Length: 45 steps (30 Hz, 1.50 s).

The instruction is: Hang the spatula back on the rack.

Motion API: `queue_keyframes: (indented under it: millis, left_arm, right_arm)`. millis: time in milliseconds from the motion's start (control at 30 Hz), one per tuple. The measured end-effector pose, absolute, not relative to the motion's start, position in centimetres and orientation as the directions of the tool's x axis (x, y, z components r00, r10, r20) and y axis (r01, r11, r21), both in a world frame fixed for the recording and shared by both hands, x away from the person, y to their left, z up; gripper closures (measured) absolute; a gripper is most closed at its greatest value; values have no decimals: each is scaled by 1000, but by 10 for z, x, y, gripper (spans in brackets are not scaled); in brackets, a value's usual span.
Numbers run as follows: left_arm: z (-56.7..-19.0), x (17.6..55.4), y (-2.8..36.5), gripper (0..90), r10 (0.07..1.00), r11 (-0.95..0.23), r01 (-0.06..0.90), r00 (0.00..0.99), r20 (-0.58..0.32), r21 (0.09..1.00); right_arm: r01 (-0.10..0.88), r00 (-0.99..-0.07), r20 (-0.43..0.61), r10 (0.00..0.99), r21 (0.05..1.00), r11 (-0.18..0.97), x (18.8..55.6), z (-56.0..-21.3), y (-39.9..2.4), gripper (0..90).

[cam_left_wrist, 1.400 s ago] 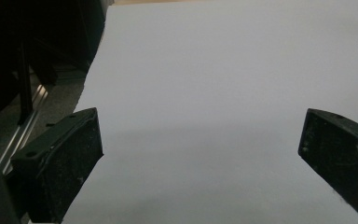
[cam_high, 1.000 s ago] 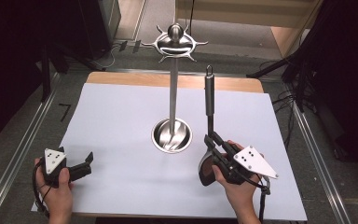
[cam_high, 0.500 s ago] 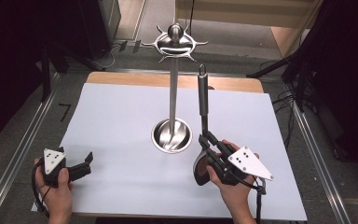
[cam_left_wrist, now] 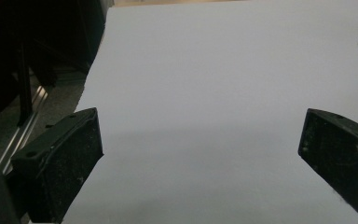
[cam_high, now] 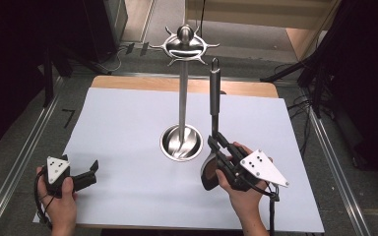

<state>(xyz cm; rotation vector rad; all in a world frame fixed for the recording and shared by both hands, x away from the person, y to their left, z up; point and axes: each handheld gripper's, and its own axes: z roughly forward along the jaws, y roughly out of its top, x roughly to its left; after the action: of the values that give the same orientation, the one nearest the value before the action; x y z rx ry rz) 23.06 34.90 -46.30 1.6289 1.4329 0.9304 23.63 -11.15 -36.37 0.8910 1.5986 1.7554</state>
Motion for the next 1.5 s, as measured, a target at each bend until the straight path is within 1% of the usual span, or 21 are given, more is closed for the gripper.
queue_keyframes:
  millis: [200, 567, 1500]
  left_arm:
    - [-463, 231, 349, 2, 994, -80, 438, 104, 38, 895]
    - [-463, 230, 349, 2, 994, -83, 438, 105, 41, 895]
    - [-463, 230, 348, 2, 993, -92, 440, 107, 50, 893]
  right_arm:
    - [0, -590, 77, 804, 995, -95, 239, -363, -106, 767]
    - [14, -593, 82, 801, 996, -92, 244, -371, -96, 767]
    - [10, -583, 85, 808, 995, -98, 253, -385, -94, 767]
